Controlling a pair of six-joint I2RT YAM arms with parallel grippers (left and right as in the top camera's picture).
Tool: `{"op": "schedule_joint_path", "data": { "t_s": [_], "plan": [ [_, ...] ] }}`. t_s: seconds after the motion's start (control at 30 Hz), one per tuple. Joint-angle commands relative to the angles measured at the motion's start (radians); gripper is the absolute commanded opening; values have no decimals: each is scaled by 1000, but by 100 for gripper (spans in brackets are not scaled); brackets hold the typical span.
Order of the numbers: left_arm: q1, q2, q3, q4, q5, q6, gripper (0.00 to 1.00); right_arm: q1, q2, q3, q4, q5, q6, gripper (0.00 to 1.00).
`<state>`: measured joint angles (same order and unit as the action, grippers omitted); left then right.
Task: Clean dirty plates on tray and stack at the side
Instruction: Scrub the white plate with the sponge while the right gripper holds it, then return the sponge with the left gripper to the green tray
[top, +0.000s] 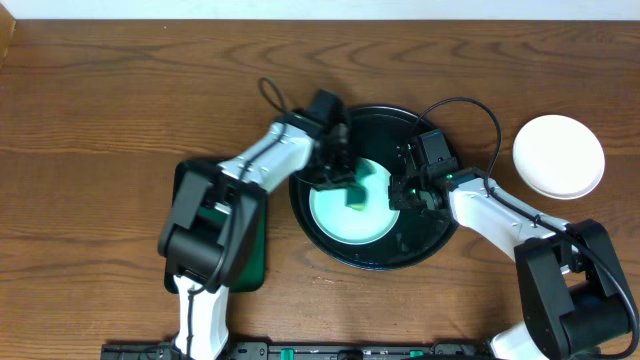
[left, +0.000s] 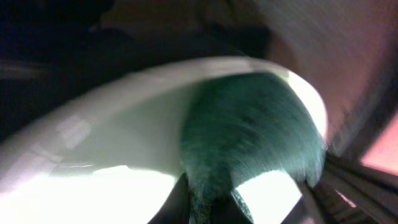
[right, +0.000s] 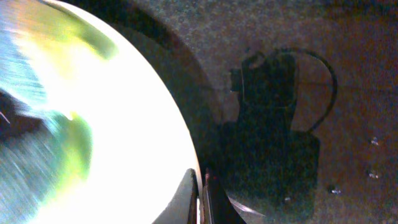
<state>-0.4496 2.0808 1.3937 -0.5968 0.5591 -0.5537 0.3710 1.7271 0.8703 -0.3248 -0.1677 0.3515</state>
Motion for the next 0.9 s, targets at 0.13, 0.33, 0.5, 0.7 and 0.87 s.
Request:
{"op": "schedule_joint_path", "data": {
  "t_s": [0.13,0.33,0.5,0.7,0.87],
  "plan": [
    [167,23,11,-113,-160,17,7,-5,19,-10,-16,28,0,1],
    [212,23,11,-219,-180,71,7,-5,19,-10,-16,28,0,1],
    [192,-8,11,-278,-300,116,8,-5,19,-10,-17,27,-1,1],
    [144,-159,13,-309,-322,131,7,-5,19,-10,-15,19,-1,1],
    [115,-302,13,-385,-445,131,7,-5,18,-9,-13,16,-6,1]
  ]
}}
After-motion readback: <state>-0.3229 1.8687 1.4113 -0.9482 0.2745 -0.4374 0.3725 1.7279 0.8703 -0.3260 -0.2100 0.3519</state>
